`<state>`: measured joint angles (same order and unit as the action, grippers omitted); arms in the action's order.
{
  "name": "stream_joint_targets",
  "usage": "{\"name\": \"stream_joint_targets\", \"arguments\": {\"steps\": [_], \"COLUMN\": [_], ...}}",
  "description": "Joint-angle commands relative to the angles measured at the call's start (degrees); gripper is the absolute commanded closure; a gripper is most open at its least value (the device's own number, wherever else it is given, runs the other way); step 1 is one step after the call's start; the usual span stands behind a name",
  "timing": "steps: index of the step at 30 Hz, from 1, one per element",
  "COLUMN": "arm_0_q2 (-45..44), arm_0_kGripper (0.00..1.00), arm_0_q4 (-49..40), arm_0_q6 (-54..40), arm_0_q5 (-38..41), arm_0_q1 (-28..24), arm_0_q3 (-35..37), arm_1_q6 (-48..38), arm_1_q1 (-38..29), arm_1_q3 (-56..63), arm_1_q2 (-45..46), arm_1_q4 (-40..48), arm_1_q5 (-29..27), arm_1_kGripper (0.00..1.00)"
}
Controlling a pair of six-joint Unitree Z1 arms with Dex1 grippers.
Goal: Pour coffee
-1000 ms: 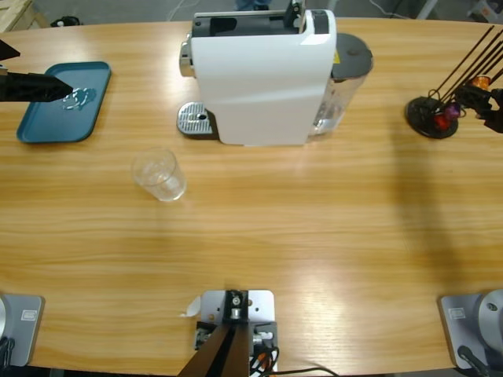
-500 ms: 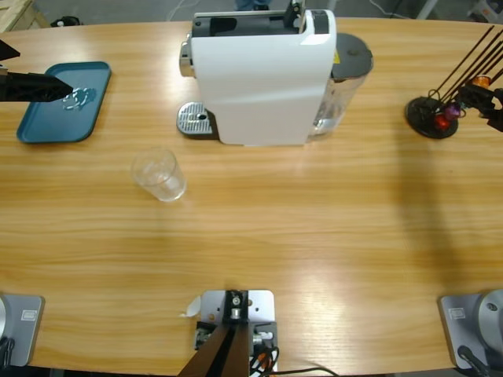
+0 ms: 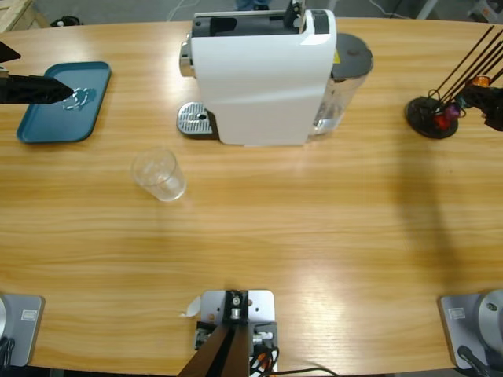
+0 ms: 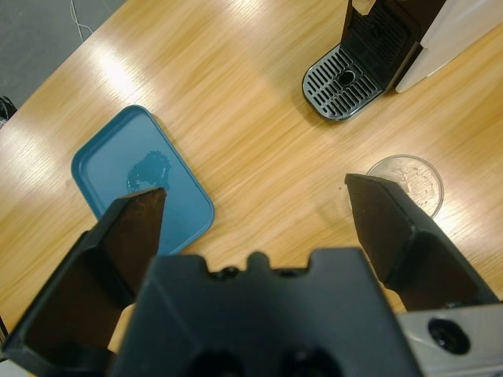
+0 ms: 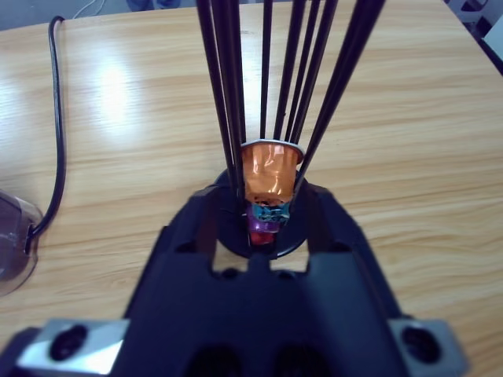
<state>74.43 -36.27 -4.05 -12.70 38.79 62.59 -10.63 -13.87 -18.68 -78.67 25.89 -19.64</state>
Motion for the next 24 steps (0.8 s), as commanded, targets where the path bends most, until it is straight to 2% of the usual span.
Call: {"name": "stream_joint_targets", "arguments": {"steps": [1, 18, 20, 24], "arm_0_q2": [1.42, 1.16, 1.16, 1.16], "arm_0_kGripper": [0.004, 0.004, 0.001, 0.000], "arm_0_q4": [-0.09, -0.12, -0.05, -0.10], "arm_0_q6": [0.62, 0.62, 0.62, 0.62], "arm_0_q5": [-0.69, -0.74, -0.74, -0.74], "arm_0_q1": [0.76, 0.74, 0.76, 0.72], "arm_0_q3": [-2.29, -3.17, -3.17, -3.19], "arm_1_q6": [1.18, 1.23, 1.41, 1.72], "arm_1_q1": [1.44, 2.09, 2.09, 2.25], "arm_1_q3": [0.48, 0.31, 0.31, 0.31], "arm_1_q2": [-1.88, -3.63, -3.70, -3.33], "arm_1_q4": [0.91, 2.50, 2.80, 2.85], "arm_1_q5": [0.43, 1.26, 1.27, 1.19], "arm_1_kGripper": [0.653, 0.654, 0.767, 0.782]}}
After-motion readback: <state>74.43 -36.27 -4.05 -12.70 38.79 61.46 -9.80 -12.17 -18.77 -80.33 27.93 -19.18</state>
